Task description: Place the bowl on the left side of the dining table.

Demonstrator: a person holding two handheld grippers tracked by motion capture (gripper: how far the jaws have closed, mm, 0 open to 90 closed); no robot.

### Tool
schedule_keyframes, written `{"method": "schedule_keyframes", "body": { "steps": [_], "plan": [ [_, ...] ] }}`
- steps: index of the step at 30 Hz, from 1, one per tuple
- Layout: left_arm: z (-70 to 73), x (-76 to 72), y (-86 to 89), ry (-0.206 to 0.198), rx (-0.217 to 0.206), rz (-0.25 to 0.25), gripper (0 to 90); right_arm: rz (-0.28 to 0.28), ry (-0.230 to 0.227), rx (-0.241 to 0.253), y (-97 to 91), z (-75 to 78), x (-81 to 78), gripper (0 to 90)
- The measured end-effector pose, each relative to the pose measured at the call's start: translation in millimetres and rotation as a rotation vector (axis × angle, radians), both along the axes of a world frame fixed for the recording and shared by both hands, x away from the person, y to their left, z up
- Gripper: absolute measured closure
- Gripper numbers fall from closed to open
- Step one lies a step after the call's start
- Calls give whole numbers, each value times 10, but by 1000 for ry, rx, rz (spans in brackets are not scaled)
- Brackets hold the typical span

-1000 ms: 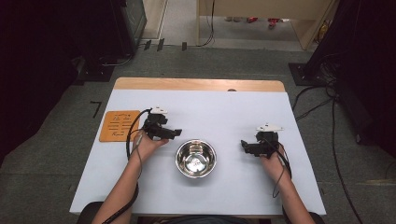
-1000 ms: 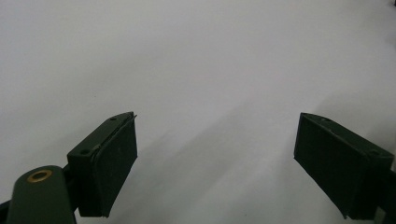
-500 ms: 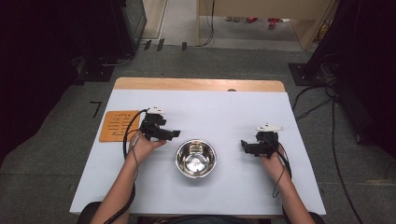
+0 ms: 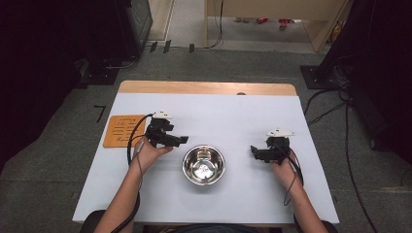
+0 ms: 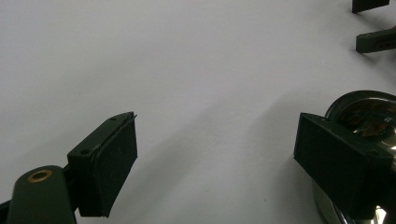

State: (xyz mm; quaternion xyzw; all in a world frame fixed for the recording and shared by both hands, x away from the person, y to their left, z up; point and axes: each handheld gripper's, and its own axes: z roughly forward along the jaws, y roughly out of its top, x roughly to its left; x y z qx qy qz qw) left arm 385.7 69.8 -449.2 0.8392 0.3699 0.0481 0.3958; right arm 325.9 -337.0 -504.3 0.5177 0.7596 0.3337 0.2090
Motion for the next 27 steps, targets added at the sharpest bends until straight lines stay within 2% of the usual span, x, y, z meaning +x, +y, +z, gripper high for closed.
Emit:
{"method": "schedule_keyframes", "body": {
  "steps": [19, 25, 27],
  "plan": [
    [32, -89, -151, 8, -11, -55, 150, -1, 0, 1, 1, 0, 0, 67],
    [19, -119, -205, 11, 18, -99, 177, -1, -1, 1, 1, 0, 0, 67],
    [20, -123, -215, 18, 10, -103, 177, -1, -1, 1, 2, 0, 0, 66]
  ]
}}
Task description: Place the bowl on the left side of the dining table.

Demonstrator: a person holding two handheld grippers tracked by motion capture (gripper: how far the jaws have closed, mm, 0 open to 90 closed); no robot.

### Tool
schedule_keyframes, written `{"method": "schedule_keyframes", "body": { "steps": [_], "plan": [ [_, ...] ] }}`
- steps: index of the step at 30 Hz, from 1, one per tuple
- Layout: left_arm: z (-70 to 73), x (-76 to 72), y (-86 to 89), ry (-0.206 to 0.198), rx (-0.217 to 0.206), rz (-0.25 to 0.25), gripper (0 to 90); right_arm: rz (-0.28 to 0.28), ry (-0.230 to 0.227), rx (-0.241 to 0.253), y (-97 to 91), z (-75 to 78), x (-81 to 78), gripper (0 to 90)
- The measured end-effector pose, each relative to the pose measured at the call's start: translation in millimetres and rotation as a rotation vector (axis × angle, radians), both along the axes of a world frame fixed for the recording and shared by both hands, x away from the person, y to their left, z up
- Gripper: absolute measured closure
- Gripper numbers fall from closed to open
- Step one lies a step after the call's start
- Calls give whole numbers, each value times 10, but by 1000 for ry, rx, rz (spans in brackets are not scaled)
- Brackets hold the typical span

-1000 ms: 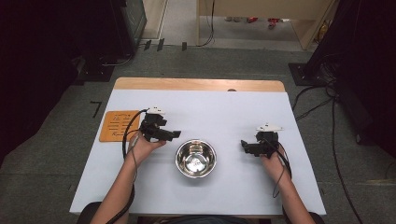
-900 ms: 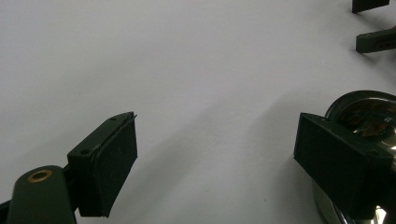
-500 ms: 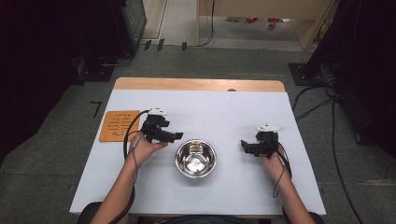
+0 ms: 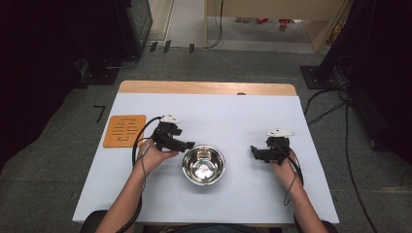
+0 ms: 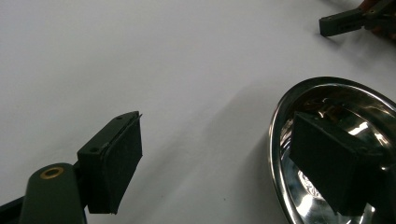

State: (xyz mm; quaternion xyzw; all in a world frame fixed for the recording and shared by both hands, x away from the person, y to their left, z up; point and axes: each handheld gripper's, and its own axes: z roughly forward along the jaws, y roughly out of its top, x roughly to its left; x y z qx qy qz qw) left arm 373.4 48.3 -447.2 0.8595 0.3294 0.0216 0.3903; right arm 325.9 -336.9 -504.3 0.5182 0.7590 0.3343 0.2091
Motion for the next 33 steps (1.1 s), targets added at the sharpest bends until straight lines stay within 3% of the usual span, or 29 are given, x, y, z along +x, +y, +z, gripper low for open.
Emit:
{"method": "schedule_keyframes", "body": {
  "steps": [5, 7, 19, 29, 33],
  "plan": [
    [-8, -7, -24, 10, -16, -11, 181, 0, 0, 0, 0, 0, 0, 67],
    [-14, -20, -32, 10, -20, -33, 247, 0, 0, 0, 0, 0, 0, 67],
    [-63, -22, -126, 60, -3, -87, 320, 0, 0, 0, 0, 0, 0, 67],
    [-114, -34, -178, 65, -7, -104, 372, -1, 0, 0, 1, 1, -1, 67],
    [-136, -44, -213, 73, 0, -130, 438, 0, 1, 0, 1, 1, 0, 67]
  ]
}}
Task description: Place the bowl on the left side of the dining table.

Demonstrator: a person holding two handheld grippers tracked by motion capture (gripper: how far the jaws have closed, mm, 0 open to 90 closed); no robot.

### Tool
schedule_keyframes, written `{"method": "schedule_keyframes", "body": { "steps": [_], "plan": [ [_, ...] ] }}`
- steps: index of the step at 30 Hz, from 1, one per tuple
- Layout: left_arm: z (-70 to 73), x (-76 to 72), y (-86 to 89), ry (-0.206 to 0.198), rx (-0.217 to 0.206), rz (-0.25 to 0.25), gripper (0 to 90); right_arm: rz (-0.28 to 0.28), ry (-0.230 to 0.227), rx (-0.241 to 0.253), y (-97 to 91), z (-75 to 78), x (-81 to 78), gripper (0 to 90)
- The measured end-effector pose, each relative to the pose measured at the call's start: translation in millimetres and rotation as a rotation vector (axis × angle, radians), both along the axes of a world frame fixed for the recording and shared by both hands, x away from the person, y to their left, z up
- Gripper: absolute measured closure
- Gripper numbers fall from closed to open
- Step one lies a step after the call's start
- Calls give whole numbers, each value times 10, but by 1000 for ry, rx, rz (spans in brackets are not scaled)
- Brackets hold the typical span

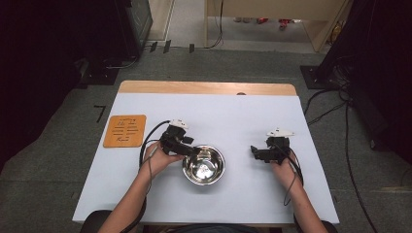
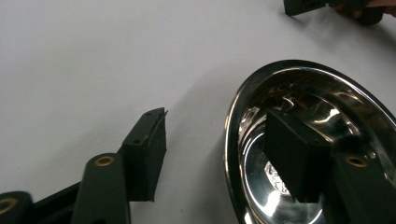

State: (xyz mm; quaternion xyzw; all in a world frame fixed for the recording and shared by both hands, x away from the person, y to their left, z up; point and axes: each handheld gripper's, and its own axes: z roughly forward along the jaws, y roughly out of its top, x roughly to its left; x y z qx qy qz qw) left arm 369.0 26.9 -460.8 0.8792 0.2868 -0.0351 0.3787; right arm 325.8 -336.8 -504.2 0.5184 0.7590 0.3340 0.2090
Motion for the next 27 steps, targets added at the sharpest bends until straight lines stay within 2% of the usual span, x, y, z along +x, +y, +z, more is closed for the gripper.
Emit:
{"method": "schedule_keyframes", "body": {
  "steps": [8, 12, 22, 27],
  "plan": [
    [-56, -20, -89, 28, 22, -46, 502, -1, -1, 0, 1, -1, 0, 67],
    [-93, -26, -118, 21, 46, -57, 526, 0, -1, 0, 0, -1, 0, 67],
    [-151, -24, -177, 50, 56, -48, 615, 0, 0, 0, 0, 0, 0, 67],
    [-165, -26, -209, 70, 48, -54, 661, 0, 0, -1, -1, 0, 0, 67]
  ]
}}
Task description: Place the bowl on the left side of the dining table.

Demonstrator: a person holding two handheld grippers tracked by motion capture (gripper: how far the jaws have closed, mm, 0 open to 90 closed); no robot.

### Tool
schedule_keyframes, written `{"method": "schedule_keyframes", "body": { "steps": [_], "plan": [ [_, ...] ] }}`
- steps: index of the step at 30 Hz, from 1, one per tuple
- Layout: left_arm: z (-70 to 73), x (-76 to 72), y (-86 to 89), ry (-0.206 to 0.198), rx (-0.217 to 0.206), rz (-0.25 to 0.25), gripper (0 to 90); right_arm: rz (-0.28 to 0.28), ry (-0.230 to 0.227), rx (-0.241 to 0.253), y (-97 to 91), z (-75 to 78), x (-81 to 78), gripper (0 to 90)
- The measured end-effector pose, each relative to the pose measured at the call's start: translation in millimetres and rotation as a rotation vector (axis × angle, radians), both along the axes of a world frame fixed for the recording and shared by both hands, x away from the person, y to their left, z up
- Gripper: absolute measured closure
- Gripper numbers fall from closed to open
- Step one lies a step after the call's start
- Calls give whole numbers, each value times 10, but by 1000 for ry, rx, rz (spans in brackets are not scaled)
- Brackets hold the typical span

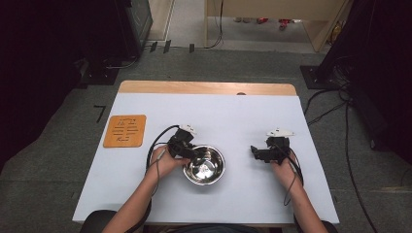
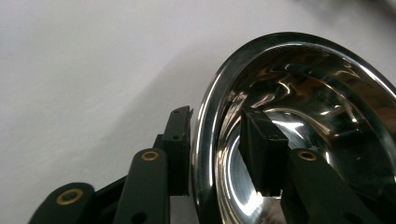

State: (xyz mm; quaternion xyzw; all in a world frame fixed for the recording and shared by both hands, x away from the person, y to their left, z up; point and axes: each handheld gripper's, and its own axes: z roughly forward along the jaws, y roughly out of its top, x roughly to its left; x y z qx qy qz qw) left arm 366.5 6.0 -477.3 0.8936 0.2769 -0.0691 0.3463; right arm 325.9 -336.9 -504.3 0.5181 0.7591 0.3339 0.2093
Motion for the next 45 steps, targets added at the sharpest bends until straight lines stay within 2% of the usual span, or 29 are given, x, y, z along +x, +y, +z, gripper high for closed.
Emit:
{"method": "schedule_keyframes", "body": {
  "steps": [3, 6, 13, 17, 23, 28, 40, 45],
  "plan": [
    [-19, -11, -35, 11, 11, -11, 680, 0, 0, 0, 0, 0, 0, 67],
    [-21, -8, -38, 14, 11, -1, 707, 0, 0, 0, 0, 0, 0, 67],
    [-27, 20, -23, 65, -2, 27, 748, 0, 0, 0, 0, 0, 0, 67],
    [-16, 52, 6, 121, -33, 32, 785, 0, 0, 0, 0, 0, 0, 67],
    [46, 22, -1, 89, 0, 10, 810, -1, 0, 2, 1, 0, 0, 67],
    [35, 26, 6, 117, -4, 12, 864, -1, 0, 1, 1, 0, 0, 67],
    [72, 18, -5, 111, -9, 5, 865, 0, -1, 1, 0, -1, 1, 67],
    [86, 24, 7, 121, -16, 13, 864, 0, 0, 1, 0, 0, 0, 67]
  ]
}}
